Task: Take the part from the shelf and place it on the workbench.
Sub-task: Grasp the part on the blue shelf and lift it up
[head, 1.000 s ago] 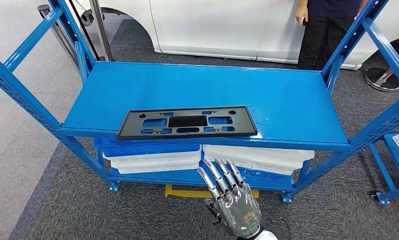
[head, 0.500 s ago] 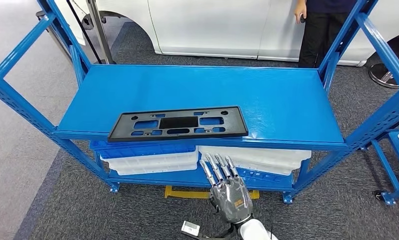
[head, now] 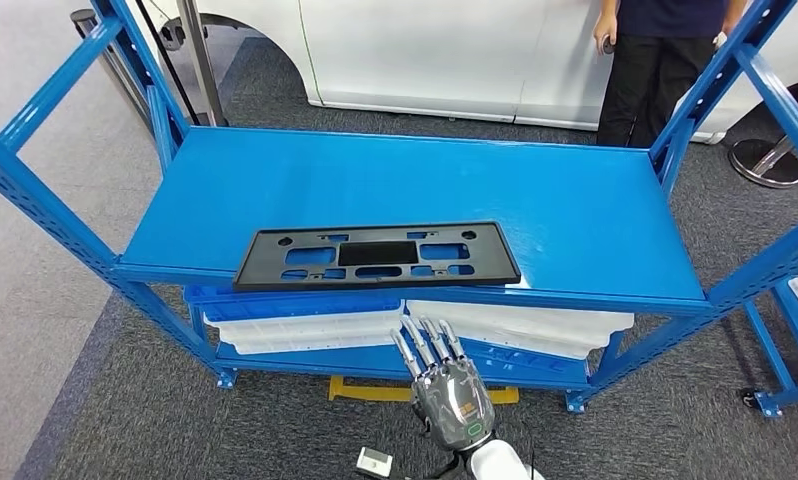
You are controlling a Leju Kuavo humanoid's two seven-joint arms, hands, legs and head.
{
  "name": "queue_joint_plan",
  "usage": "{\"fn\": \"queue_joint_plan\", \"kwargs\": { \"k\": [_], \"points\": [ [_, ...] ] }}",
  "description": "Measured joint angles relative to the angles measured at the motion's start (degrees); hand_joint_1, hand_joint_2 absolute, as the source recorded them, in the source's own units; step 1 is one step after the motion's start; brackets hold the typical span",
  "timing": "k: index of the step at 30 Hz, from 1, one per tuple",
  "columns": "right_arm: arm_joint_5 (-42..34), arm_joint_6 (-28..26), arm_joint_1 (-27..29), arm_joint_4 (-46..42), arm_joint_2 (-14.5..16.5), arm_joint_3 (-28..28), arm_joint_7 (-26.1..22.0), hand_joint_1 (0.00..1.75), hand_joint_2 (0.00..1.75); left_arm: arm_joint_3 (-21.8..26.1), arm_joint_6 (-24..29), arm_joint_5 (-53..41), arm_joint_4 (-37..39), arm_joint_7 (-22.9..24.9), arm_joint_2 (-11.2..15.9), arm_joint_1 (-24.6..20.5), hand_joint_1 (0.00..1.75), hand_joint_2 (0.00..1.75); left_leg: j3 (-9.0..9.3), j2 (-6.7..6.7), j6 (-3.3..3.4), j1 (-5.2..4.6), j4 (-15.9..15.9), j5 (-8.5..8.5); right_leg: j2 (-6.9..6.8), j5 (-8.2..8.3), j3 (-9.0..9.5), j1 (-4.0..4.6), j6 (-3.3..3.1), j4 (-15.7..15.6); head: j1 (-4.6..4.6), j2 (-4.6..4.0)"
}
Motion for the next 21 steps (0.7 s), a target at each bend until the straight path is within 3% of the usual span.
{"fn": "queue_joint_plan", "kwargs": {
  "k": [1, 2, 4, 5, 6, 9, 11, 14, 15, 16, 17, 19, 21],
  "points": [
    [-0.3, 0.1, -0.1, 0.0, 0.0, -0.2, -0.8, 0.0, 1.75, -0.1, -0.1, 0.2, 0.0, 0.0, 0.1, 0.0, 0.0, 0.0, 0.28, -0.04, -0.01, -0.05, 0.0, -0.23, 0.0, 1.17, -0.39, 0.0, -0.08, -0.2, 0.01, 0.0],
    [-0.7, 0.1, -0.3, 0.0, -0.1, -0.3, -1.4, 0.0, 1.75, -0.1, -0.1, 0.4, 0.0, 0.1, 0.1, 0.0, 0.0, 0.0, 0.68, -0.09, -0.08, -0.1, 0.0, -0.51, 0.0, 3.34, 0.34, 0.01, -0.25, -2.5, 0.01, 0.0],
    [-1.3, 0.2, -0.8, -0.1, -0.1, -0.6, -2.1, 0.0, 1.75, -0.4, -0.1, 0.8, 0.0, 0.3, 0.1, 0.0, 0.0, 0.0, 1.55, -0.16, -0.39, -0.27, 0.1, -1.23, -0.02, 7.8, 3.51, 0.25, -0.91, -10.0, 0.01, 0.0],
    [-1.5, 0.3, -1.0, -0.2, -0.1, -0.7, -2.3, 0.0, 1.75, -0.5, -0.1, 1.0, 0.0, 0.4, 0.2, 0.0, 0.0, 0.0, 1.78, -0.18, -0.65, -0.37, 0.2, -1.56, -0.04, 8.8, 4.84, 0.4, -1.2, -13.0, 0.0, 0.0],
    [-1.7, 0.3, -1.1, -0.3, -0.1, -0.7, -2.4, 0.0, 1.75, -0.6, -0.1, 1.2, 0.0, 0.5, 0.2, 0.0, 0.0, 0.0, 1.85, -0.16, -0.92, -0.43, 0.3, -1.81, -0.04, 9.0, 5.53, 0.56, -1.41, -14.6, -0.01, 0.0],
    [-2.0, 0.4, -1.3, -1.0, -0.1, -0.7, -2.7, 0.0, 1.75, -0.8, 0.0, 1.7, 0.0, 1.0, 0.6, -0.2, 0.0, 0.0, 1.93, -0.01, -1.85, -0.34, 0.3, -2.35, 0.14, 8.43, 6.0, 0.55, -1.85, -15.6, -0.01, 0.0],
    [-2.3, 0.4, -1.6, -1.4, -0.1, -0.7, -2.9, 0.0, 1.75, -0.9, 0.0, 1.9, 0.0, 1.3, 0.9, -0.3, 0.0, 0.0, 1.03, 0.04, -2.48, -0.2, 2.8, -3.81, 0.1, 8.25, 6.78, 0.22, -2.36, -16.2, -0.01, 0.0],
    [-2.8, 0.4, -1.9, -1.6, 0.0, -0.7, -3.1, 0.0, 1.75, -1.1, 0.0, 2.2, -0.1, 1.7, 1.2, -0.3, 0.0, 0.0, -4.84, 0.05, -3.36, 0.19, 13.5, -7.75, -0.08, 7.56, 7.8, 0.13, -2.9, -16.4, -0.02, 0.0],
    [-2.9, 0.4, -2.0, -1.6, 0.0, -0.7, -3.2, 0.0, 1.75, -1.2, 0.0, 2.4, -0.1, 1.9, 1.3, -0.2, 0.0, 0.0, -6.66, 0.06, -3.59, 0.32, 16.1, -7.99, -0.05, 7.27, 8.1, 0.12, -2.91, -16.4, -0.02, 0.0],
    [-3.1, 0.4, -2.0, -1.6, 0.1, -0.7, -3.3, 0.0, 1.75, -1.3, 0.0, 2.5, -0.1, 2.1, 1.4, -0.1, 0.0, 0.0, -7.58, 0.06, -3.74, 0.42, 16.7, -7.07, 0.0, 6.95, 8.44, 0.09, -2.86, -16.3, -0.02, 0.0],
    [-3.2, 0.5, -2.0, -1.6, 0.1, -0.7, -3.4, 0.0, 1.75, -1.3, 0.0, 2.6, -0.1, 2.3, 1.5, -0.1, 0.0, 0.0, -7.38, 0.07, -3.81, 0.52, 14.9, -5.03, 0.07, 6.59, 8.85, 0.05, -2.76, -16.2, -0.02, 0.0],
    [-3.6, 0.5, -2.2, -1.8, 0.2, -0.7, -3.6, 0.0, 1.75, -1.4, 0.0, 2.8, -0.1, 2.7, 1.7, -0.1, 0.0, 0.0, -4.82, 0.1, -3.72, 0.62, 7.7, -0.17, 0.14, 5.77, 9.82, 0.04, -2.34, -16.1, -0.01, 0.0],
    [-3.9, 0.6, -2.7, -2.0, 0.3, -0.6, -3.7, 0.0, 1.75, -1.5, 0.0, 3.0, -0.1, 2.9, 1.9, -0.2, 0.0, 0.0, -2.64, 0.09, -3.17, 0.39, 2.3, 1.59, 0.13, 5.17, 10.24, 0.18, -1.7, -16.0, -0.01, 0.0]
  ]
}}
